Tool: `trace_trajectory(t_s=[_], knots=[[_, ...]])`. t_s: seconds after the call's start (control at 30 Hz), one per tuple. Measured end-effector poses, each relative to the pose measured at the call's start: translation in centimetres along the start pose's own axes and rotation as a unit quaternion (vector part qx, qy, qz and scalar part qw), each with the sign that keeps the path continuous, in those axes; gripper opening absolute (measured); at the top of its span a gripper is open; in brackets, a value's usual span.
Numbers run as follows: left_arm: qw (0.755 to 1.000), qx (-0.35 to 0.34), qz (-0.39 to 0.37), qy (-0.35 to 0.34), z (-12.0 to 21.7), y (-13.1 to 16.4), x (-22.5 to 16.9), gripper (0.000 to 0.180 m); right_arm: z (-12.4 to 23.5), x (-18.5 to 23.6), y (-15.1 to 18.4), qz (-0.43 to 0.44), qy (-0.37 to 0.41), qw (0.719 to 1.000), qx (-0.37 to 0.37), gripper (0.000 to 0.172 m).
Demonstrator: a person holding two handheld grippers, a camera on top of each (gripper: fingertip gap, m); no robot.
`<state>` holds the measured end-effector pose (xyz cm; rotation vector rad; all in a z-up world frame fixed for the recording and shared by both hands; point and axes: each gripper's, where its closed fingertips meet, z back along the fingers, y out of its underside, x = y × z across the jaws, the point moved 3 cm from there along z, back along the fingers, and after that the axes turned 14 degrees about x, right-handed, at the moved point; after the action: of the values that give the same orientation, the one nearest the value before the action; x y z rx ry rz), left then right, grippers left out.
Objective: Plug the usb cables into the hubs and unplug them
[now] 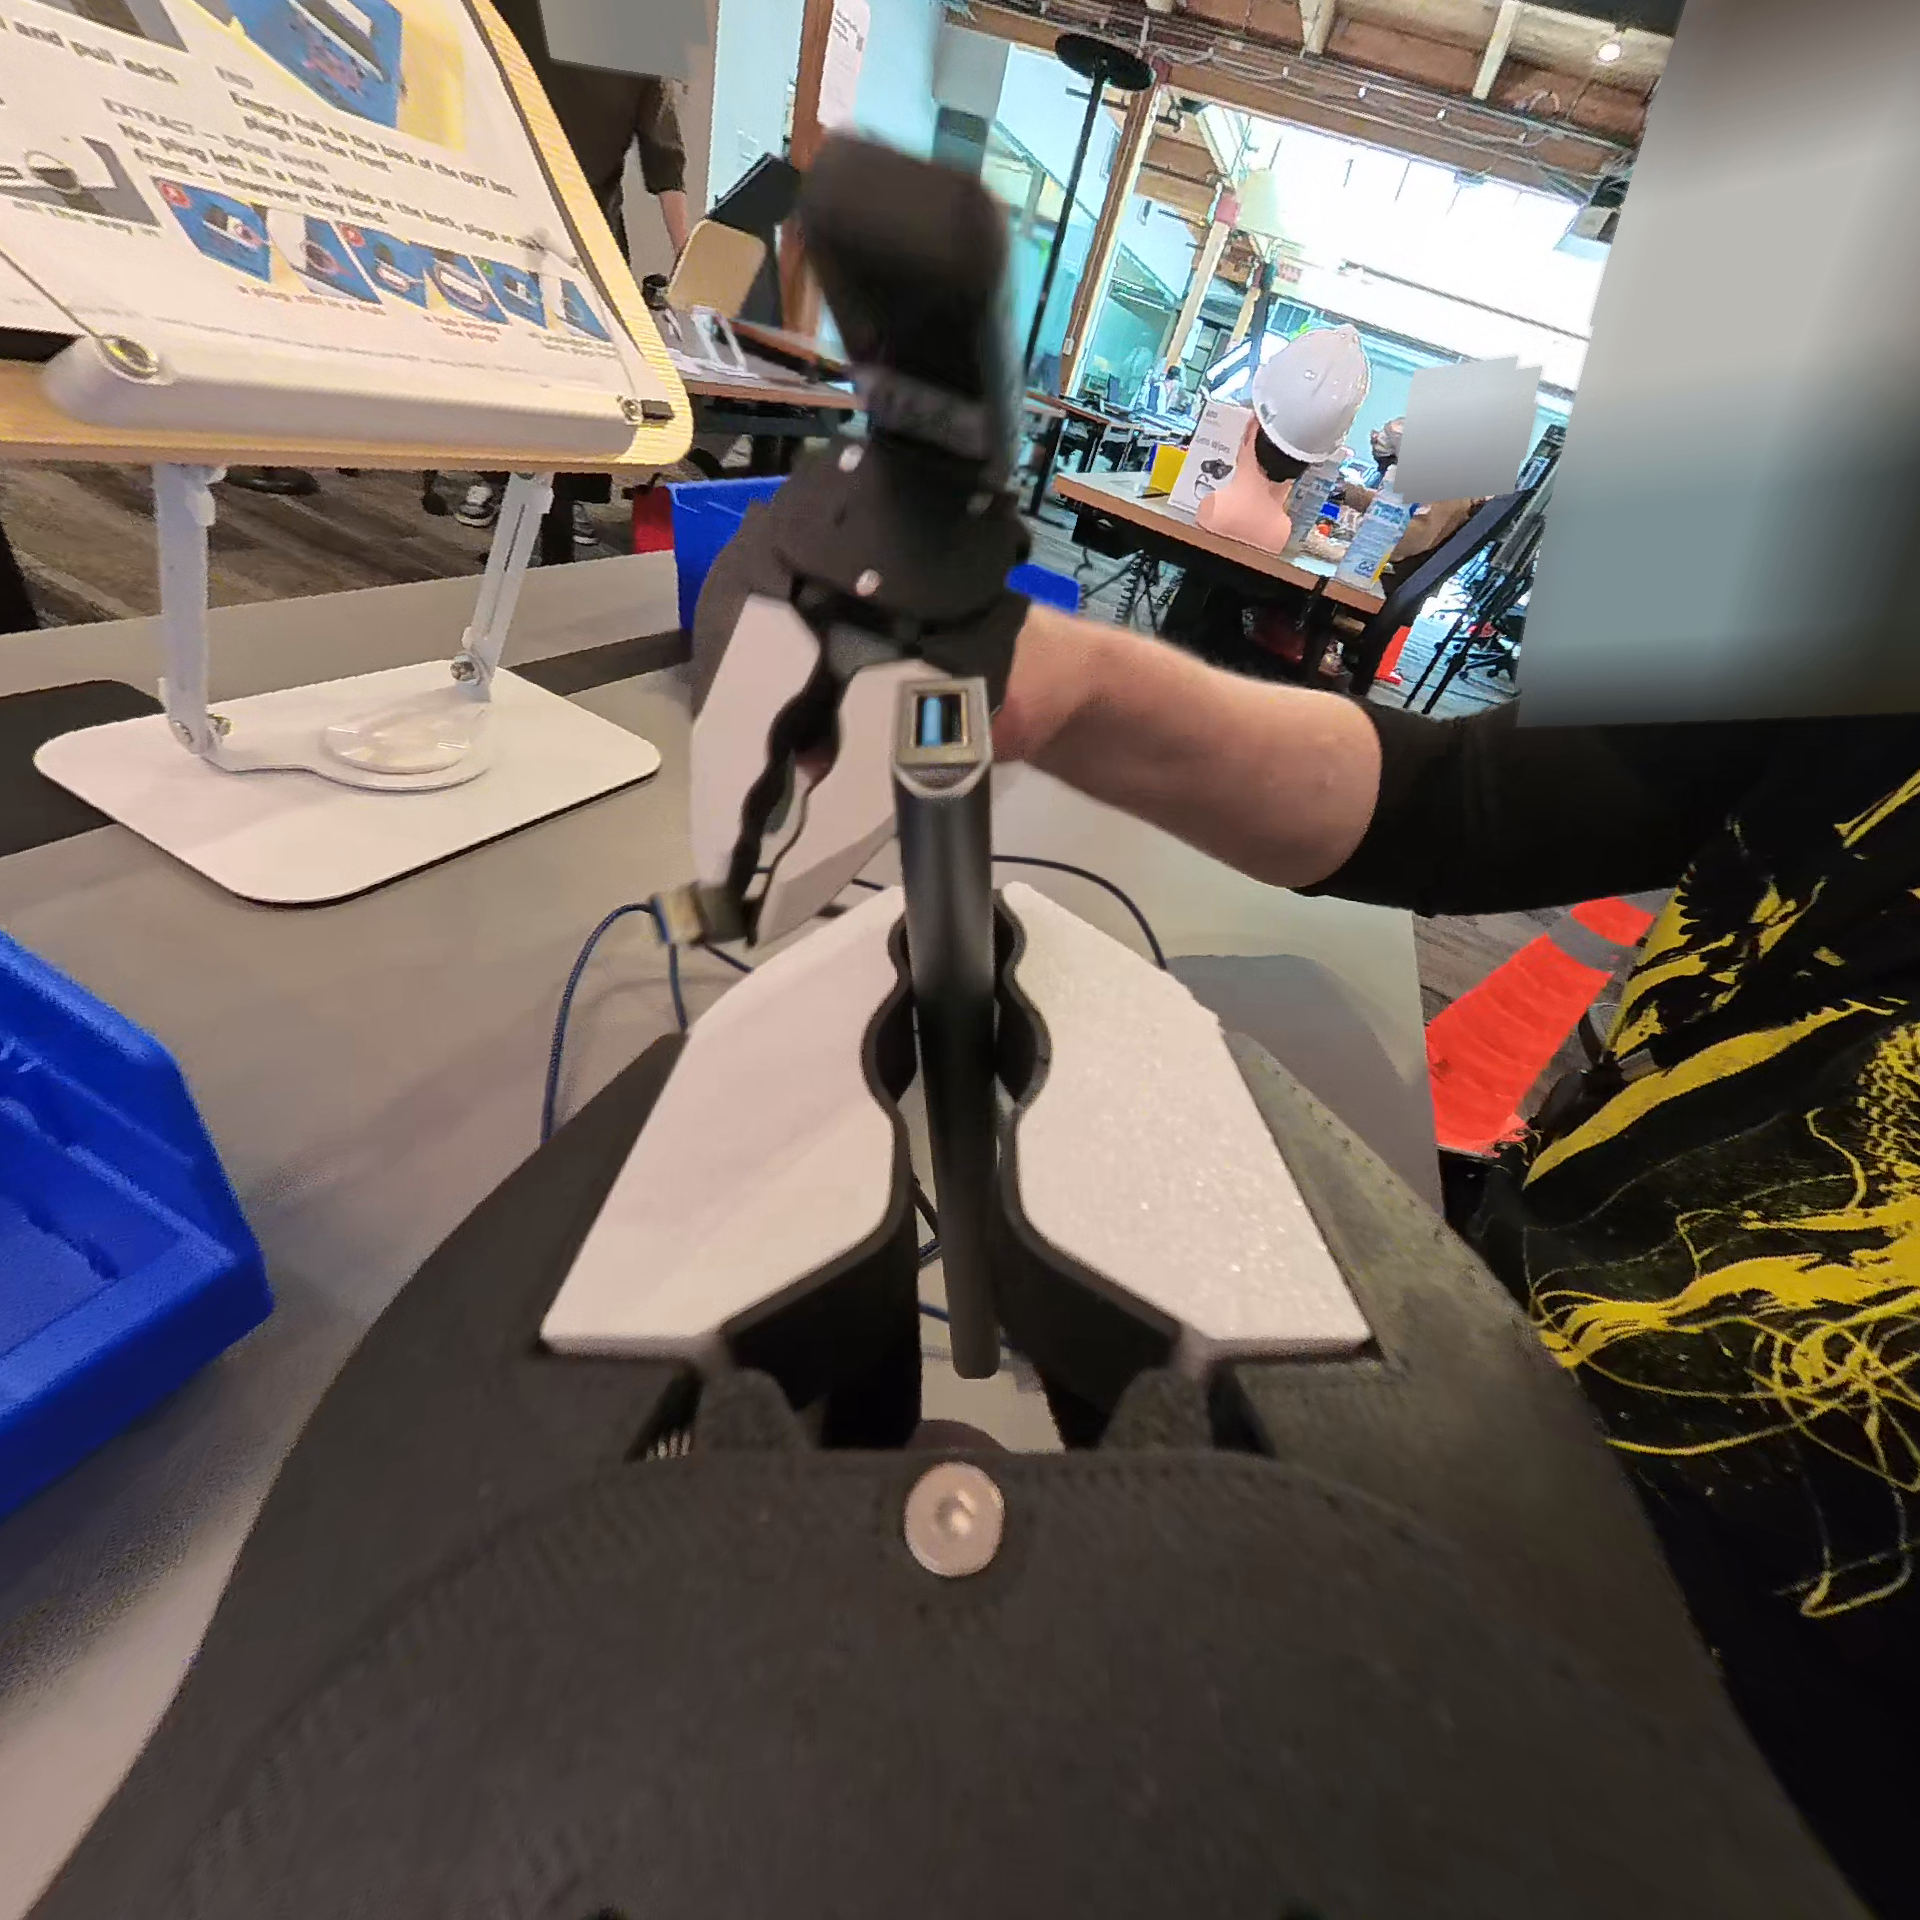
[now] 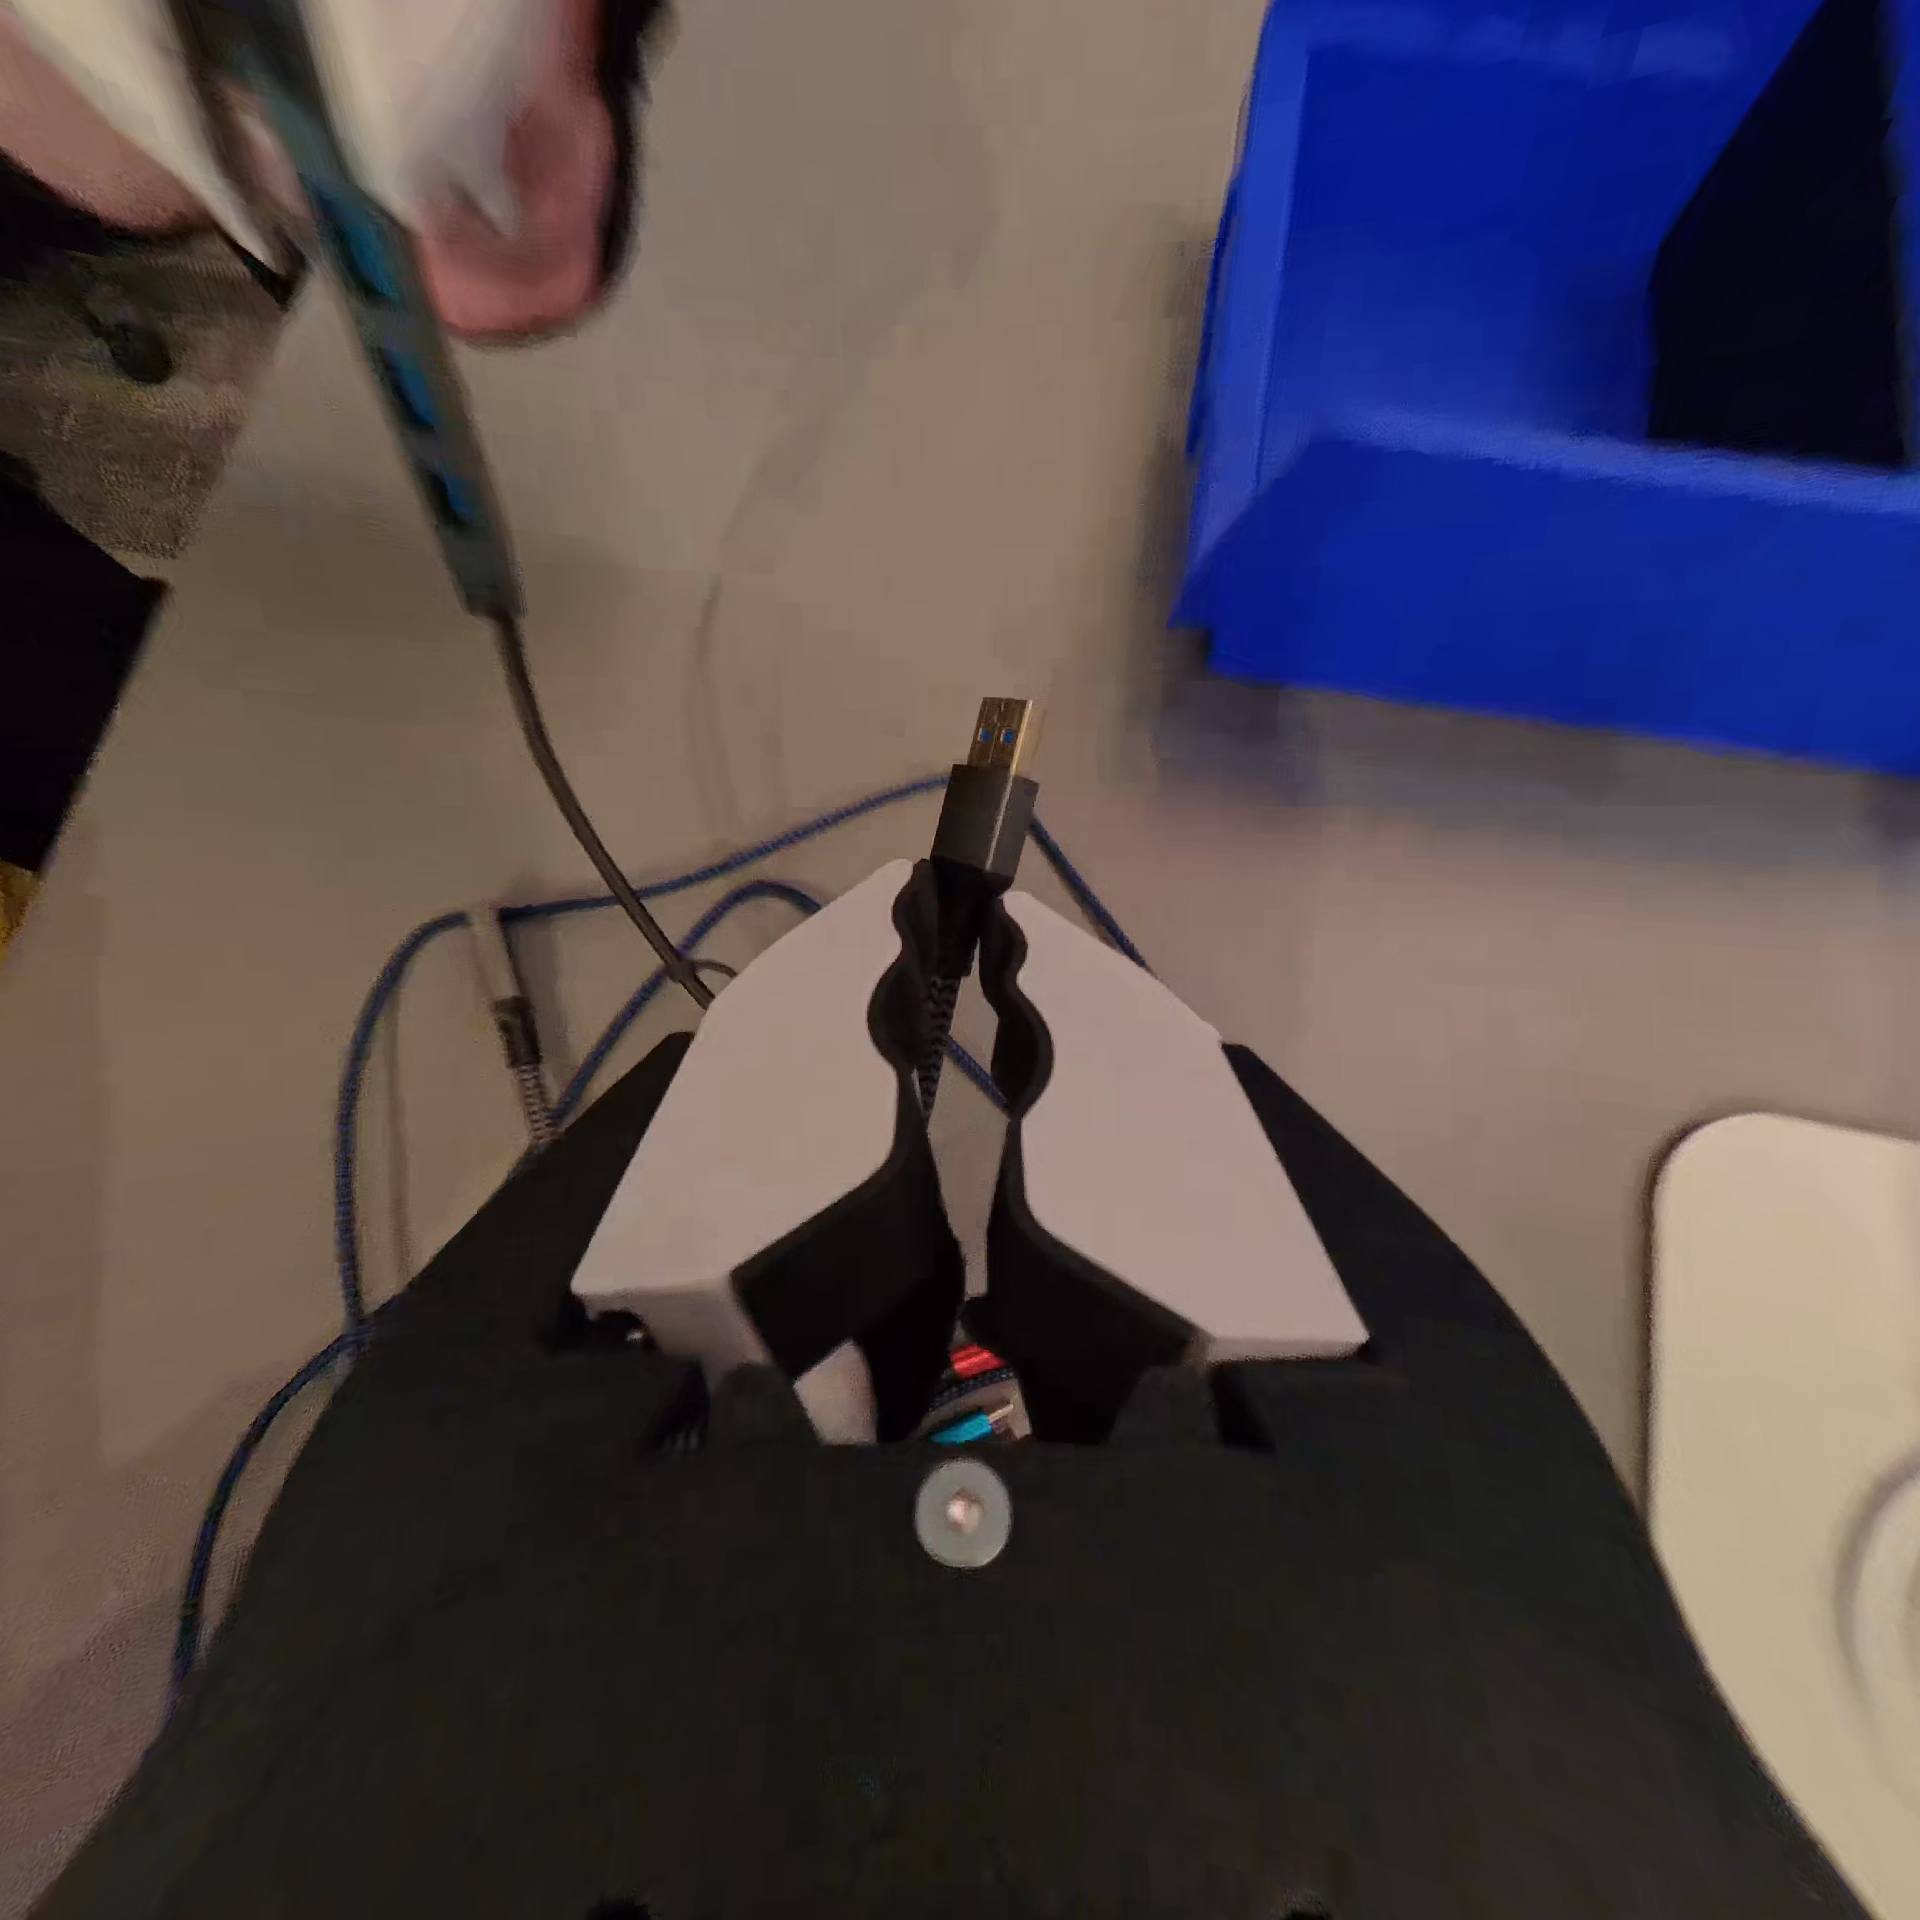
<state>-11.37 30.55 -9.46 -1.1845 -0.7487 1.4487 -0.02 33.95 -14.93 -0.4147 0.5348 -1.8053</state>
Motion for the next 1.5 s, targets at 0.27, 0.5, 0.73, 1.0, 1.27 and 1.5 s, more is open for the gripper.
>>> trace_trajectory(t_s=[0.27,0.5,0.73,1.0,1.27,1.5], knots=[[0.999,0.025,-0.021,0.034,-2.0,-0.6,-1.6,0.011,5.8,5.9,-4.9,0.161,0.028,0.986,0.014,0.006],[0.997,0.041,-0.027,0.051,-2.6,-0.6,-2.5,0.011,6.2,7.2,-5.2,0.213,0.028,0.974,0.078,0.007],[0.996,0.071,-0.017,0.050,-3.2,-0.1,-2.4,0.011,6.1,7.3,-4.7,0.237,0.075,0.957,0.150,0.006],[0.990,0.138,-0.029,-0.004,-4.4,0.8,-1.8,0.010,5.4,7.4,-4.1,0.197,0.072,0.951,0.226,0.007],[0.982,0.171,-0.052,-0.055,-4.7,1.2,-1.4,0.010,4.8,7.0,-3.8,0.199,0.075,0.956,0.202,0.007],[0.974,0.203,-0.063,-0.071,-4.7,1.6,-1.3,0.010,4.3,7.1,-3.7,0.191,0.067,0.969,0.143,0.007]])
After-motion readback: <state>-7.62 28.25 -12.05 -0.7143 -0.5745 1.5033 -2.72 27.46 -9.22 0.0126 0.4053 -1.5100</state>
